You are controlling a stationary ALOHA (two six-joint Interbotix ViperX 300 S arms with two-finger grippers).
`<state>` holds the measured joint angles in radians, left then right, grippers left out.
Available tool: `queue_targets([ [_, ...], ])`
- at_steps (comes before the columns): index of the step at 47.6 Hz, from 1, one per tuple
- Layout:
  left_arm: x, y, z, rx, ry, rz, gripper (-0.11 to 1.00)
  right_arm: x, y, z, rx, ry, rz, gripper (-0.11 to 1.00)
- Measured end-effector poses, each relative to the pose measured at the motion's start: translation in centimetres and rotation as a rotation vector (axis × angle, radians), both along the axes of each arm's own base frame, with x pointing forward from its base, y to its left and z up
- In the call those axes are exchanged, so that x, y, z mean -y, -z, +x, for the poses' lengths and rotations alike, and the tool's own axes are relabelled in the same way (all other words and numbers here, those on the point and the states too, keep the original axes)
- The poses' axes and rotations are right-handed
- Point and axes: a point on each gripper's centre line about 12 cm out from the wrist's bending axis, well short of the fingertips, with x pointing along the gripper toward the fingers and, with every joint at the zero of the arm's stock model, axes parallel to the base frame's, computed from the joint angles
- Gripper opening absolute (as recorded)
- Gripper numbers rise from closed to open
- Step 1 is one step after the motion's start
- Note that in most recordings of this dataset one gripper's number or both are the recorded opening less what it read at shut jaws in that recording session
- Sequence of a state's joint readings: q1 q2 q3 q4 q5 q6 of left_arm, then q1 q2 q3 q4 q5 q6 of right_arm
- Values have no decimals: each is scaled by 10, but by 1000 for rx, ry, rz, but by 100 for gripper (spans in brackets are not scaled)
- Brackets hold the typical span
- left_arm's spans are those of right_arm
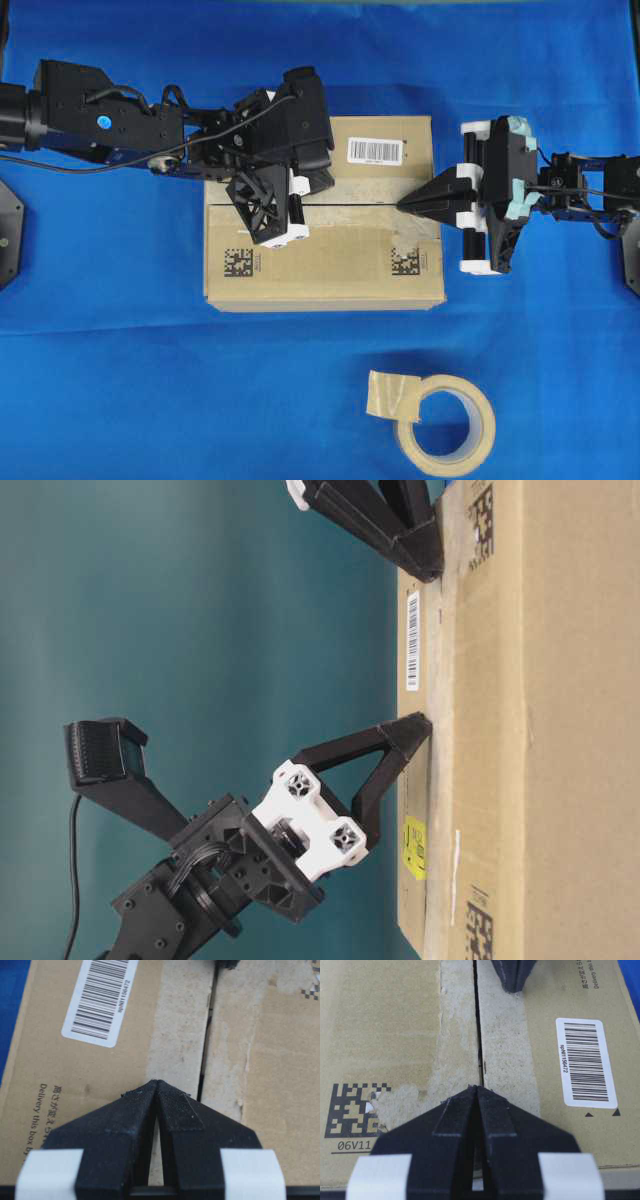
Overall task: Close the cardboard box.
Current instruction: 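Slide the left gripper to the box's left edge, pressing the seam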
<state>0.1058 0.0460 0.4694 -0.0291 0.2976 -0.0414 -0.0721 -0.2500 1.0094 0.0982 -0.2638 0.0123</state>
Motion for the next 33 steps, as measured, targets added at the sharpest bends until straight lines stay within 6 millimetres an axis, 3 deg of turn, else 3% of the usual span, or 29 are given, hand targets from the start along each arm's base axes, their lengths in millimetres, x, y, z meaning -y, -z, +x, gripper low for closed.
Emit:
queue_targets([
  [8, 3, 1, -1, 28, 4, 2, 0, 0, 0, 0, 0, 0, 0, 0],
  [16, 10, -2, -15, 138, 22, 22, 0, 0, 0, 0, -2, 2, 0, 0],
  [22, 20, -8, -33, 282, 44, 38, 0, 1, 0, 0, 3, 5, 0, 0],
  [33, 23, -16, -76, 479, 35, 54, 0, 3, -1, 1, 11, 9, -2, 0],
])
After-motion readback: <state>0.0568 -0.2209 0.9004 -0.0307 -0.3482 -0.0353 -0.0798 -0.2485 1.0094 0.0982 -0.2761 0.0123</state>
